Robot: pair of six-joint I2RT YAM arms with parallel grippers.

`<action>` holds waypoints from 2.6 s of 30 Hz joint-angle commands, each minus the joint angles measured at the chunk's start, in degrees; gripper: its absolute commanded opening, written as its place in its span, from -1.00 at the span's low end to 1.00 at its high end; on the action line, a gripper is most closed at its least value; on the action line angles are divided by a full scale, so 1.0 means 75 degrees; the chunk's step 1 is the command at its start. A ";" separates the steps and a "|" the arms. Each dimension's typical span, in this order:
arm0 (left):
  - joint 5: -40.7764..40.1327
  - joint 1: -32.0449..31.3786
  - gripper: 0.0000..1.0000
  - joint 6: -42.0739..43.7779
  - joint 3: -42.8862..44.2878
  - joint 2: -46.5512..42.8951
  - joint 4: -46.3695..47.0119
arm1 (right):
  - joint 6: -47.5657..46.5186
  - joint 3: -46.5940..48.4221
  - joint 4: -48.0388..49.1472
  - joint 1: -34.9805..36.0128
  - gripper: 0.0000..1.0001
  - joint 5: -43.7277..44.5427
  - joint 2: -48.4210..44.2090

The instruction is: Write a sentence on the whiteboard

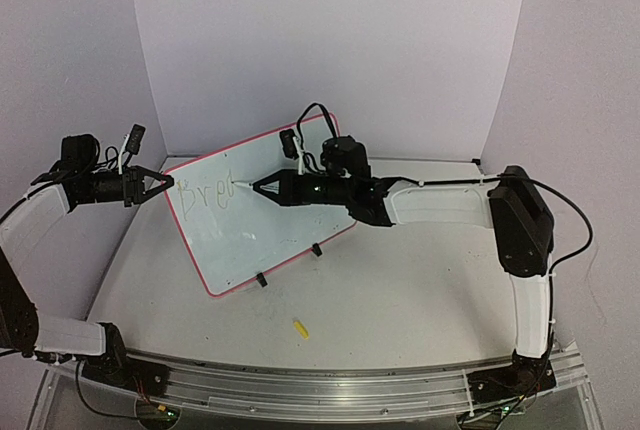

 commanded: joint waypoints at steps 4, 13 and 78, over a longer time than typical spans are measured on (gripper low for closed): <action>-0.0050 -0.0258 -1.00 0.0153 0.0063 0.0098 -0.0593 | -0.0076 -0.0385 -0.0066 -0.0041 -1.00 0.0323 -0.0099; -0.0046 -0.0271 -1.00 0.0149 0.0060 0.0090 -0.0596 | -0.0225 -0.0695 0.0018 -0.0041 -1.00 0.0913 -0.0528; -0.2289 -0.0316 0.88 -0.0745 0.2707 0.0264 -0.0963 | -0.1096 -0.2573 -0.0587 -0.0050 -1.00 0.0317 -0.3507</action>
